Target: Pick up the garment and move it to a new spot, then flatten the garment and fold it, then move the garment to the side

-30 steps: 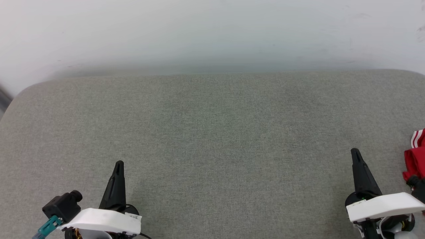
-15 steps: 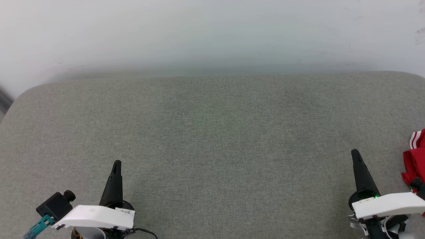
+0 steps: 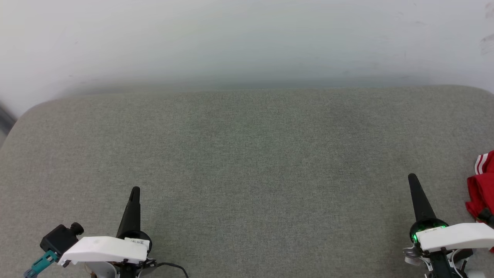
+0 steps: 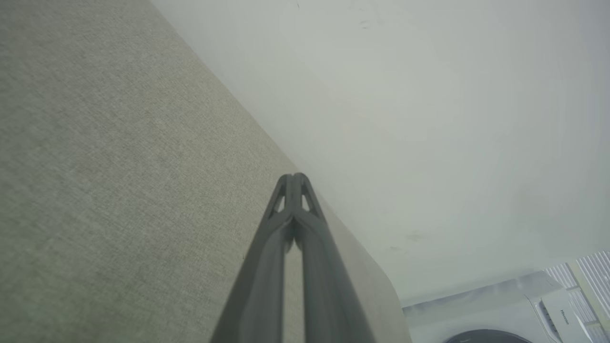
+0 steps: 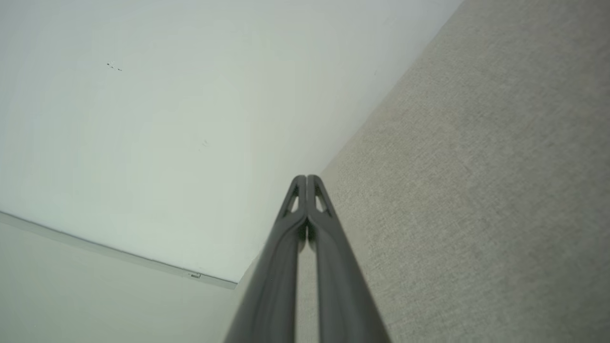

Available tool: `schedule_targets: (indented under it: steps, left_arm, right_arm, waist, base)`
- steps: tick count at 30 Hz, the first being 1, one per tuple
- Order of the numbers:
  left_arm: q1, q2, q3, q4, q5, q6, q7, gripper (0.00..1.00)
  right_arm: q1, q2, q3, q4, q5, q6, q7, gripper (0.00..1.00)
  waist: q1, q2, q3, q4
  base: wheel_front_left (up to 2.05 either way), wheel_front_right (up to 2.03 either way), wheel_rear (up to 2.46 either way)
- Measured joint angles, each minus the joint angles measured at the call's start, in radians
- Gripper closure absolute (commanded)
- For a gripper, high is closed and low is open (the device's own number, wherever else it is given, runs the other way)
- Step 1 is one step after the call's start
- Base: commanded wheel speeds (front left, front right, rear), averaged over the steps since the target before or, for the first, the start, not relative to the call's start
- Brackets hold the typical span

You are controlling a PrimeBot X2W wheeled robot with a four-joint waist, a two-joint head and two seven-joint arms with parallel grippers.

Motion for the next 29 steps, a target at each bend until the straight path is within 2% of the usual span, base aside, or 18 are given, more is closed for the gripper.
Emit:
schedule_targets:
  steps: [29]
  left_arm:
    - [-0.030,0.000,0.024,0.038,-0.288,0.000,0.074,1.00]
  right_arm:
    - [-0.021,0.000,-0.015,0.037,0.270,0.000,0.053,1.00]
  waist:
    - [0.0001,0.0000,-0.020,-0.001]
  base:
    - [0.00,0.00,0.00]
